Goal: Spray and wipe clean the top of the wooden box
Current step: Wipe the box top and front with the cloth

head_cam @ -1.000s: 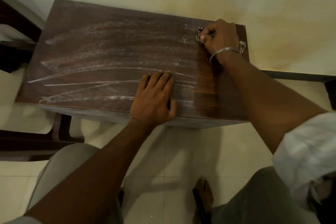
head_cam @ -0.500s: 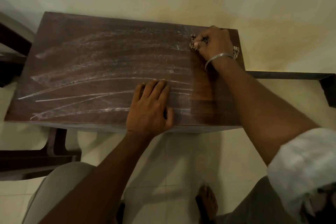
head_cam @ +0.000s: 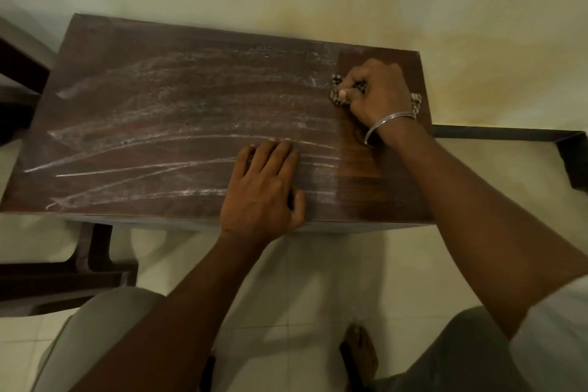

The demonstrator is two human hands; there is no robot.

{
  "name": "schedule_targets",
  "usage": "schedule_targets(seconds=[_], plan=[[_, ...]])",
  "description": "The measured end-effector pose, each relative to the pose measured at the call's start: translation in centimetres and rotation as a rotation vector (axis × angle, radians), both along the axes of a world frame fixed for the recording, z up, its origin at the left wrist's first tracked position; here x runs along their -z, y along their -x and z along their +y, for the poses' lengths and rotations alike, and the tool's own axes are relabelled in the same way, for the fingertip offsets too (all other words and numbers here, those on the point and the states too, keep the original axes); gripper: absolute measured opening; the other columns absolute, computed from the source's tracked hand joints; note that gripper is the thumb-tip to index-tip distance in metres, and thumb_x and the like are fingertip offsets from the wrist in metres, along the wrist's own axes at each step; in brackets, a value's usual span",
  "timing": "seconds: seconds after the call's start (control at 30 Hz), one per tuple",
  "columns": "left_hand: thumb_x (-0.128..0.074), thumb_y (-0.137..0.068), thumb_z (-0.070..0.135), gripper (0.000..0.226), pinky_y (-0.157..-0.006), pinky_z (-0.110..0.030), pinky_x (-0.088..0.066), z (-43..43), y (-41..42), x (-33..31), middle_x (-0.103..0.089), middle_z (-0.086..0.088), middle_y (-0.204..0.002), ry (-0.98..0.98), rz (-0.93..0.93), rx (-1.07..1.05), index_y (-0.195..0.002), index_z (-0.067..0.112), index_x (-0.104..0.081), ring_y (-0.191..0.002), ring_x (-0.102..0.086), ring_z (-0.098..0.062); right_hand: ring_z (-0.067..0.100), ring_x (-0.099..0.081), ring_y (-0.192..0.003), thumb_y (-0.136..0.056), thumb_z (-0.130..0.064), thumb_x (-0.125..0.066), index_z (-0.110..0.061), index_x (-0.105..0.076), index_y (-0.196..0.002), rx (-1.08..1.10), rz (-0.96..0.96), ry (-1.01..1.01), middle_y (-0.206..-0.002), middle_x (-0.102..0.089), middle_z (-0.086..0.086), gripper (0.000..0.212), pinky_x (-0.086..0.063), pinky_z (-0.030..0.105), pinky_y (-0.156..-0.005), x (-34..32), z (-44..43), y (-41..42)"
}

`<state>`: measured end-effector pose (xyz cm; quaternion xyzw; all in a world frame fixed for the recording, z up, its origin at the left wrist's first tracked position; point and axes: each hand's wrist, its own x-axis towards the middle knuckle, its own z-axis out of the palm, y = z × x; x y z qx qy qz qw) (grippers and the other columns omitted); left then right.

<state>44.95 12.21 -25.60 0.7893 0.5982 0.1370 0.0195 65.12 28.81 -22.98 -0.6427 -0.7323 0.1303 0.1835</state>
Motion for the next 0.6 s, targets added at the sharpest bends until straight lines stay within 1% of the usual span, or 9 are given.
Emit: schedule_targets(seconds=[0.07,0.13,0.2,0.23,0.27,0.37,0.47,0.57,0.6], plan=[[-0.044,-0.085,0.039,0.059,-0.113,-0.051,-0.034,0.0,-0.1,0.0,-0.060,-0.014,-0.139,0.004,-0.004,0.003,-0.130,0.005,-0.063,-0.132,-0.052,-0.033,0.030,-0.054,-0.100,-0.082,-0.029,-0.070,-0.034,-0.072,-0.079,-0.008,-0.004,-0.001,-0.098,-0.066,-0.007,0.007,-0.046,0.040,-0.088,0.0,0.6,-0.2],[-0.044,-0.086,0.039,0.059,-0.112,-0.052,-0.036,0.1,0.0,0.1,-0.060,-0.015,-0.139,0.006,-0.007,0.004,-0.130,0.004,-0.063,-0.131,-0.053,-0.033,0.029,-0.059,-0.100,-0.081,-0.032,-0.067,-0.036,-0.072,-0.077,0.006,-0.008,-0.023,-0.096,-0.069,-0.009,0.008,-0.051,0.044,-0.089,0.0,2.2,0.0],[-0.044,-0.087,0.038,0.058,-0.112,-0.052,-0.038,0.0,0.0,0.1,-0.061,-0.016,-0.137,0.000,-0.017,-0.004,-0.130,0.003,-0.063,-0.130,-0.054,-0.034,0.032,-0.059,-0.104,-0.081,-0.030,-0.065,-0.034,-0.073,-0.078,0.039,-0.028,-0.035,-0.099,-0.070,-0.006,0.009,-0.047,0.047,-0.097,-0.1,4.1,0.5],[-0.044,-0.087,0.037,0.058,-0.111,-0.052,-0.039,0.0,0.0,0.0,-0.061,-0.017,-0.136,-0.005,-0.021,-0.006,-0.129,0.002,-0.063,-0.128,-0.055,-0.034,0.033,-0.058,-0.106,-0.082,-0.029,-0.063,-0.033,-0.073,-0.079,0.058,-0.044,-0.042,-0.100,-0.070,-0.004,0.010,-0.043,0.047,-0.099,-0.2,5.1,0.8],[-0.045,-0.087,0.037,0.057,-0.111,-0.052,-0.040,0.0,-0.1,0.0,-0.061,-0.018,-0.135,-0.007,-0.022,-0.007,-0.128,0.002,-0.063,-0.127,-0.056,-0.035,0.033,-0.058,-0.107,-0.082,-0.028,-0.062,-0.032,-0.072,-0.080,0.076,-0.051,-0.044,-0.101,-0.070,-0.003,0.011,-0.043,0.045,-0.099,-0.3,6.1,1.0],[-0.045,-0.088,0.035,0.054,-0.109,-0.052,-0.042,0.0,0.0,0.2,-0.063,-0.020,-0.131,-0.017,-0.024,-0.003,-0.125,0.000,-0.064,-0.124,-0.057,-0.036,0.031,-0.059,-0.108,-0.080,-0.030,-0.064,-0.036,-0.070,-0.077,0.094,-0.052,-0.054,-0.101,-0.071,-0.004,0.009,-0.047,0.040,-0.097,-0.6,7.5,1.6],[-0.047,-0.088,0.033,0.051,-0.108,-0.051,-0.043,-0.1,-0.1,0.2,-0.063,-0.020,-0.129,-0.026,-0.039,-0.001,-0.122,0.000,-0.064,-0.122,-0.057,-0.036,0.035,-0.054,-0.111,-0.085,-0.031,-0.063,-0.031,-0.072,-0.083,0.070,-0.073,-0.028,-0.107,-0.066,0.000,0.009,-0.044,0.044,-0.095,-0.4,6.3,1.5],[-0.046,-0.087,0.033,0.050,-0.107,-0.051,-0.044,0.0,0.0,0.3,-0.064,-0.020,-0.128,-0.041,-0.056,-0.003,-0.121,0.000,-0.064,-0.122,-0.058,-0.036,0.031,-0.058,-0.104,-0.081,-0.035,-0.064,-0.034,-0.070,-0.079,0.013,-0.040,-0.019,-0.099,-0.068,-0.006,0.007,-0.045,0.047,-0.098,0.2,3.4,1.5],[-0.046,-0.088,0.033,0.051,-0.106,-0.051,-0.044,0.0,0.0,0.3,-0.064,-0.020,-0.129,-0.040,-0.061,-0.003,-0.121,0.000,-0.064,-0.122,-0.058,-0.036,0.029,-0.059,-0.101,-0.080,-0.036,-0.064,-0.034,-0.071,-0.079,-0.011,-0.026,-0.027,-0.097,-0.068,-0.008,0.007,-0.047,0.045,-0.095,0.5,2.4,1.4]])
